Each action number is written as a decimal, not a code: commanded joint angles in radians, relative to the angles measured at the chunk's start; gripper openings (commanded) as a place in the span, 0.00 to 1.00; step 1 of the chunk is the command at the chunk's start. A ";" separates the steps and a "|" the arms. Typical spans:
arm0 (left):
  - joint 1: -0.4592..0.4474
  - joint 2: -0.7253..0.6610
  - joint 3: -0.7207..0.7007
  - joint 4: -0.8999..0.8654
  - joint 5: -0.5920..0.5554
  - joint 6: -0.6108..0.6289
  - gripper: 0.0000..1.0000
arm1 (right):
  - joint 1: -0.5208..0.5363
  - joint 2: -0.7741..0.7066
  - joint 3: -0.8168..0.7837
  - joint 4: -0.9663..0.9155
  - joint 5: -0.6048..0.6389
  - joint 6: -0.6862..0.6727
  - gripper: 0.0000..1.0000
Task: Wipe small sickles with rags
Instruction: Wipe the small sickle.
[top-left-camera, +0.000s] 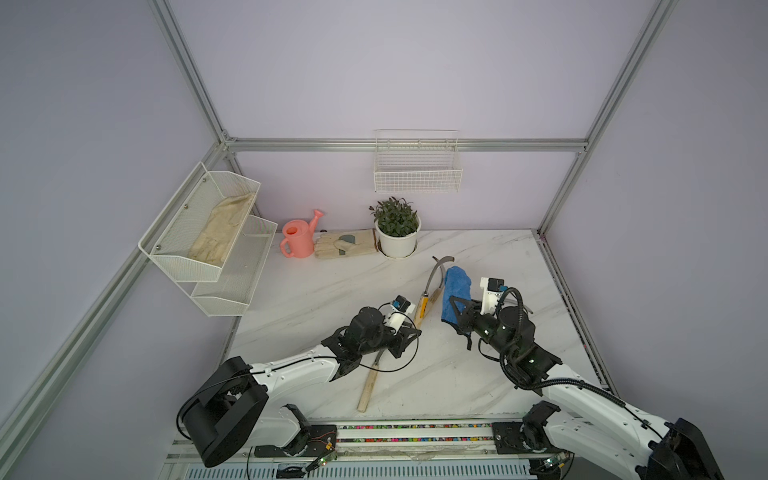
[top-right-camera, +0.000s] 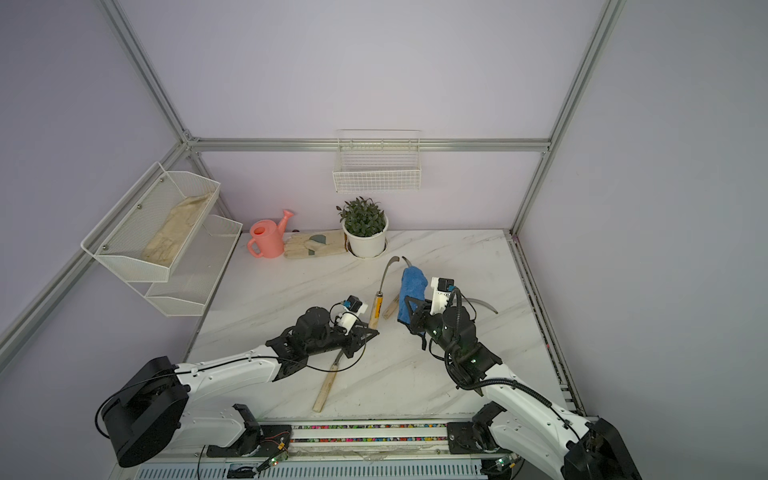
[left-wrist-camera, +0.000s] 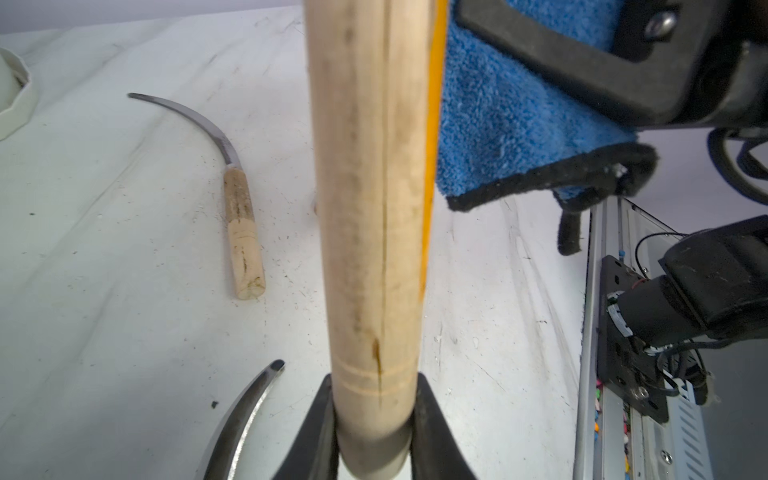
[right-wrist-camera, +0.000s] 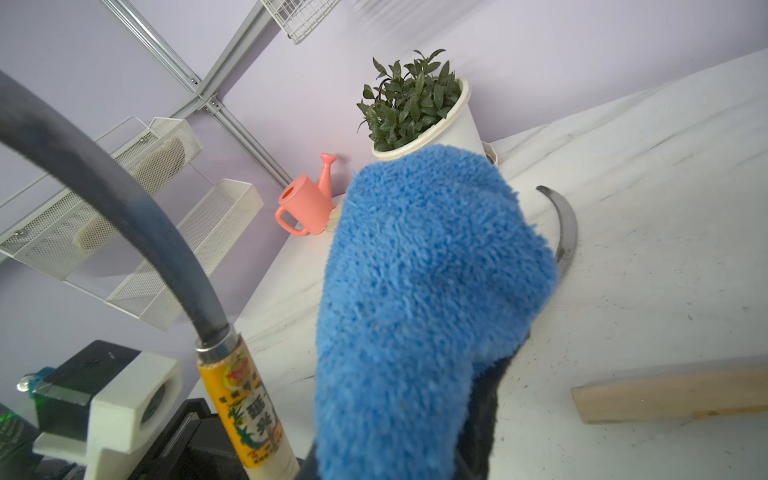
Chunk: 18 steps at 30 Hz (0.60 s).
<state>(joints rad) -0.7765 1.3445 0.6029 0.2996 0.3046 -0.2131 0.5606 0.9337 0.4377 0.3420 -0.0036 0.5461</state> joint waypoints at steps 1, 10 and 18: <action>-0.009 0.036 0.096 0.003 0.096 0.042 0.00 | -0.003 0.030 0.004 0.163 -0.063 -0.041 0.00; -0.014 0.102 0.142 -0.050 0.096 0.066 0.00 | -0.004 0.168 0.030 0.316 -0.205 -0.029 0.00; -0.015 0.110 0.152 -0.077 0.038 0.078 0.00 | -0.018 0.133 0.065 0.303 -0.191 -0.022 0.00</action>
<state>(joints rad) -0.7868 1.4456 0.6994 0.2222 0.3592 -0.1608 0.5495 1.1007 0.4473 0.5610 -0.1566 0.5293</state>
